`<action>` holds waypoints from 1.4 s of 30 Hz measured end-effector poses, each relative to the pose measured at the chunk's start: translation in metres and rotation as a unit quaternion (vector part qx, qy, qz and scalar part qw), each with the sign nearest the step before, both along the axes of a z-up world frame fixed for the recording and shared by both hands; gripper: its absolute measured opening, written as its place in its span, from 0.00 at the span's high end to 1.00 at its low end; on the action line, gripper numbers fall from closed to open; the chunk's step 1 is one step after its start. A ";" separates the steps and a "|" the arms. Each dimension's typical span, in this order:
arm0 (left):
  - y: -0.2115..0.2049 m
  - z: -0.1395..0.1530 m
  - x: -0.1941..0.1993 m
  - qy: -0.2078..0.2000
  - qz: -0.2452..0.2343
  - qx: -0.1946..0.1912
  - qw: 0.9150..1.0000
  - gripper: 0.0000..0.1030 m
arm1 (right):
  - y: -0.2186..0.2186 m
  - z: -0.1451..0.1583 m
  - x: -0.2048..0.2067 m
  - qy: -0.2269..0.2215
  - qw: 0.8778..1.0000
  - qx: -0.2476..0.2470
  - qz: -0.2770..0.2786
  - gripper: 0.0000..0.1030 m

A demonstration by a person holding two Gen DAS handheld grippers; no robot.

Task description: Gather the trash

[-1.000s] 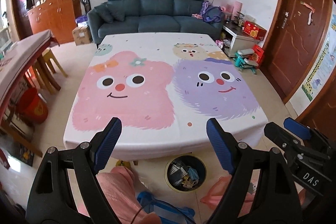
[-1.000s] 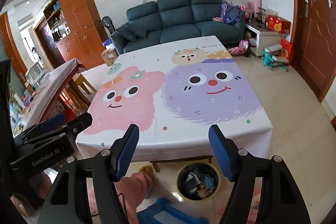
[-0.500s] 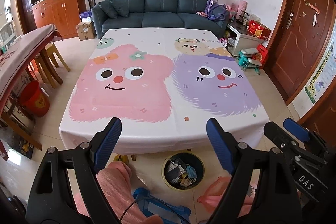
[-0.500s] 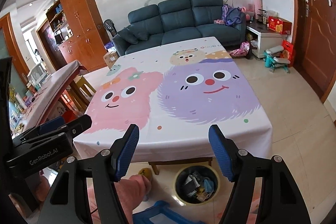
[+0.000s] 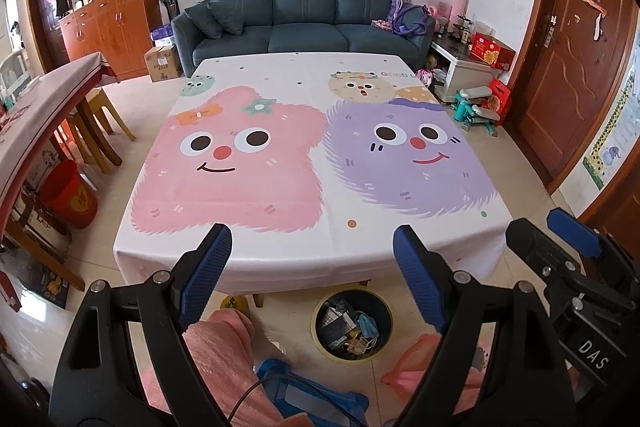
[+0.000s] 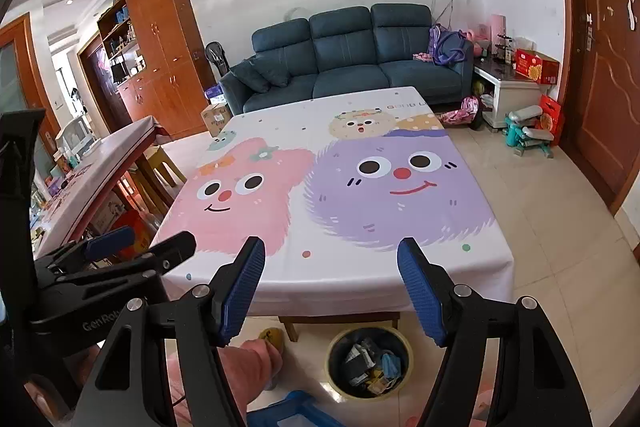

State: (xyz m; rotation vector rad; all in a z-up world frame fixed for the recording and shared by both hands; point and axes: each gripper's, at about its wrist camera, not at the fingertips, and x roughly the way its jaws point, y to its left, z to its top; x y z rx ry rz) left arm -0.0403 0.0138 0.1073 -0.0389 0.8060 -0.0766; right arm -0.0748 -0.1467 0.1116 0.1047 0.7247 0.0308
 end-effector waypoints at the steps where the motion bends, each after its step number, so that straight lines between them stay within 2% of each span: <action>1: 0.000 0.001 0.001 0.000 0.000 0.000 1.000 0.21 | 0.001 0.000 0.001 -0.001 1.000 0.001 0.001 0.32; 29: -0.006 0.001 0.001 0.000 -0.003 0.004 1.000 0.21 | -0.002 0.003 0.007 -0.003 1.000 -0.004 -0.001 0.32; 42: 0.000 -0.008 -0.003 0.008 -0.011 0.005 1.000 0.21 | -0.003 0.003 0.009 -0.001 1.000 -0.004 -0.001 0.32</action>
